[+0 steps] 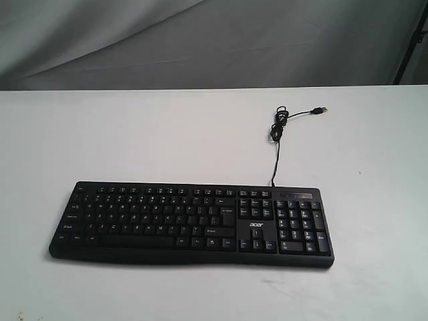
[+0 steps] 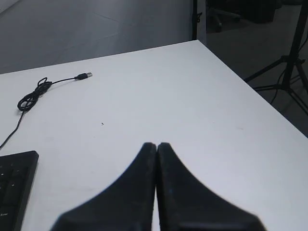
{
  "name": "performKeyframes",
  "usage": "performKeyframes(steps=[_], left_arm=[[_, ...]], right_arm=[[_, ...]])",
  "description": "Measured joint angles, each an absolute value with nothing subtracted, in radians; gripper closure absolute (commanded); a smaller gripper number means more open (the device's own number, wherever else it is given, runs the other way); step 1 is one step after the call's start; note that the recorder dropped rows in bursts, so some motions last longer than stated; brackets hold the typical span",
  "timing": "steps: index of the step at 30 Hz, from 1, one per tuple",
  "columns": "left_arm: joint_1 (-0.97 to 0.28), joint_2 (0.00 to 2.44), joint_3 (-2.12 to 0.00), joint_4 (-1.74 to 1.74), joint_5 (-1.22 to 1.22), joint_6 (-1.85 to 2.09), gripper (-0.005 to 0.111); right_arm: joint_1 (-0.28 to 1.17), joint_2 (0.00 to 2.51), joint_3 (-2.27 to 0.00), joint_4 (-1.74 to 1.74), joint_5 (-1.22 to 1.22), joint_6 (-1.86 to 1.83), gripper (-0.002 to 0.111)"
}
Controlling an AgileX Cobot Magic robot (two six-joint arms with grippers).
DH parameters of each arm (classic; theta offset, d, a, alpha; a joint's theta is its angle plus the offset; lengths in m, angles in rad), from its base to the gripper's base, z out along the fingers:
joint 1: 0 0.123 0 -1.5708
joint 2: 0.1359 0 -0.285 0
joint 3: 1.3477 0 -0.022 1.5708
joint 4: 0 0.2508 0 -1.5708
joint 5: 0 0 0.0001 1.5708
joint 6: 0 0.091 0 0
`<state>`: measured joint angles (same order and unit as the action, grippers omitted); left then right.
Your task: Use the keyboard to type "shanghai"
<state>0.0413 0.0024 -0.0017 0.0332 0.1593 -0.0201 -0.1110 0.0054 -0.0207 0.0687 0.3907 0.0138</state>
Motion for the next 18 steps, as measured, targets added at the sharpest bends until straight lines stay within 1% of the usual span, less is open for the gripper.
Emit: performKeyframes(steps=[14,16,18], left_arm=[[0.041,0.002,-0.002,0.033,0.159,-0.02,0.107],[0.041,0.002,-0.002,0.033,0.159,-0.02,0.107],[0.041,0.002,-0.002,0.033,0.159,-0.02,0.107]], right_arm=[[-0.111,0.005,-0.021,0.056,0.391,0.014,0.108],[-0.111,0.005,-0.019,0.025,0.354,0.011,0.108],[-0.111,0.005,-0.019,0.017,0.245,0.011,0.108]])
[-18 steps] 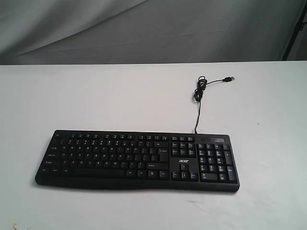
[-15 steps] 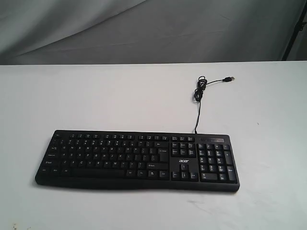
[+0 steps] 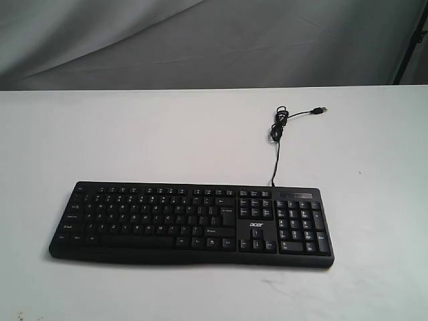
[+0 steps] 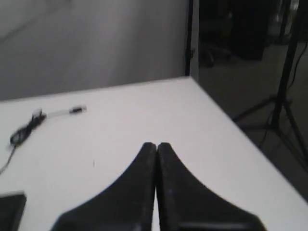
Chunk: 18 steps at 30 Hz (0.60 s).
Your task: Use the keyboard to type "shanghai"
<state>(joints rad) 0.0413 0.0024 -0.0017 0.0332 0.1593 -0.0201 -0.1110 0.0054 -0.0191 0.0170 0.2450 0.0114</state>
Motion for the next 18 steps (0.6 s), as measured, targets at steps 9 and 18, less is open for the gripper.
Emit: performKeyframes(steps=[9,18], left_arm=[[0.041,0.002,-0.002,0.033,0.159,-0.02,0.107],[0.041,0.002,-0.002,0.033,0.159,-0.02,0.107]], right_arm=[[-0.111,0.005,-0.019,0.017,-0.246,0.011,0.108],[-0.111,0.007,-0.122,0.013,-0.699,0.425,0.108]])
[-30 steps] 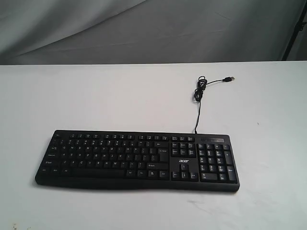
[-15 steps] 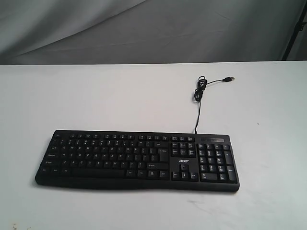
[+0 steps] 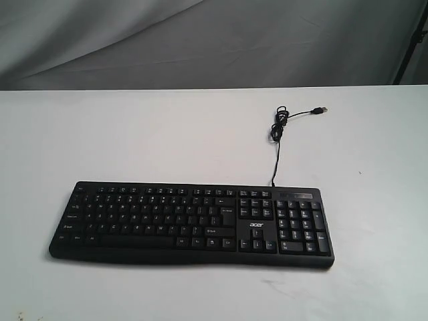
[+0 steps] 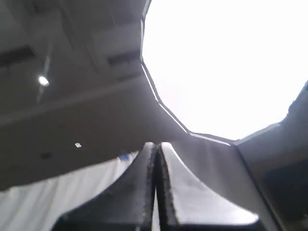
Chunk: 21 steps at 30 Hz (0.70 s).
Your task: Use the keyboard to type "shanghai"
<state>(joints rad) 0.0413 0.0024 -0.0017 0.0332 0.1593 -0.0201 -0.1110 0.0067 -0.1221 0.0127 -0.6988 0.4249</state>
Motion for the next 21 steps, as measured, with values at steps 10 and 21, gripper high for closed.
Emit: performKeyframes(steps=[10,21], left_arm=[[0.041,0.002,-0.002,0.033,0.159,-0.02,0.107],[0.041,0.002,-0.002,0.033,0.159,-0.02,0.107]], right_arm=[[-0.111,0.566,-0.932,-0.229,0.092,0.453,0.108],[-0.06,1.27,-1.658,0.193,1.166,-0.426,0.108]])
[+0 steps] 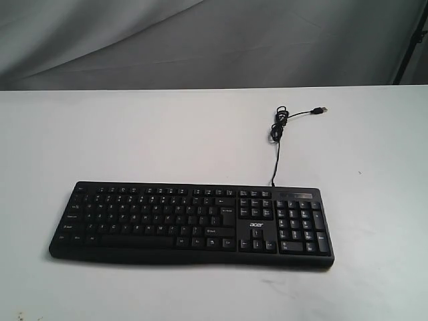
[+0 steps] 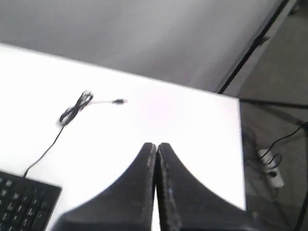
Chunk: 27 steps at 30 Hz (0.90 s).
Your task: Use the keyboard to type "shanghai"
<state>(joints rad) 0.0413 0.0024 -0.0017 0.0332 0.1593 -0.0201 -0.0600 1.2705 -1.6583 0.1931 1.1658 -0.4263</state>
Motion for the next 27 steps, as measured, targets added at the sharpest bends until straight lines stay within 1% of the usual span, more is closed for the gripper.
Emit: performKeyframes(steps=[3,5,6,7,9,11,13,15,18,20,24,27], left_arm=[[0.041,0.002,-0.002,0.033,0.159,-0.02,0.107],[0.041,0.002,-0.002,0.033,0.159,-0.02,0.107],[0.041,0.002,-0.002,0.033,0.159,-0.02,0.107],[0.041,0.002,-0.002,0.033,0.159,-0.02,0.107],[0.041,0.002,-0.002,0.033,0.159,-0.02,0.107],[0.041,0.002,-0.002,0.033,0.159,-0.02,0.107],[0.041,0.002,-0.002,0.033,0.159,-0.02,0.107],[0.041,0.002,-0.002,0.033,0.159,-0.02,0.107],[0.041,0.002,-0.002,0.033,0.159,-0.02,0.107],[0.041,0.002,-0.002,0.033,0.159,-0.02,0.107],[0.041,0.002,-0.002,0.033,0.159,-0.02,0.107],[0.041,0.002,-0.002,0.033,0.159,-0.02,0.107]], right_arm=[[-0.06,1.414,-1.632,0.264,1.194,-0.493,0.108],[-0.006,1.594,-1.493,0.434,1.189,-0.682,0.108],[0.029,1.634,-1.453,0.476,1.161,-0.736,0.108],[0.091,1.681,-1.408,0.516,1.092,-0.803,0.108],[0.274,1.764,-1.374,0.537,0.905,-0.858,0.108],[0.412,1.83,-1.423,0.529,0.836,-0.866,0.108],[0.522,1.893,-1.518,0.483,0.823,-0.821,0.108],[0.657,1.99,-1.7,0.381,0.816,-0.694,0.108],[0.774,2.076,-1.863,0.299,0.856,-0.646,0.108],[0.862,2.137,-1.916,0.278,0.852,-0.661,0.108],[0.956,2.193,-1.925,0.27,0.777,-0.691,0.108],[0.987,2.239,-1.925,0.324,0.758,-0.72,0.108]])
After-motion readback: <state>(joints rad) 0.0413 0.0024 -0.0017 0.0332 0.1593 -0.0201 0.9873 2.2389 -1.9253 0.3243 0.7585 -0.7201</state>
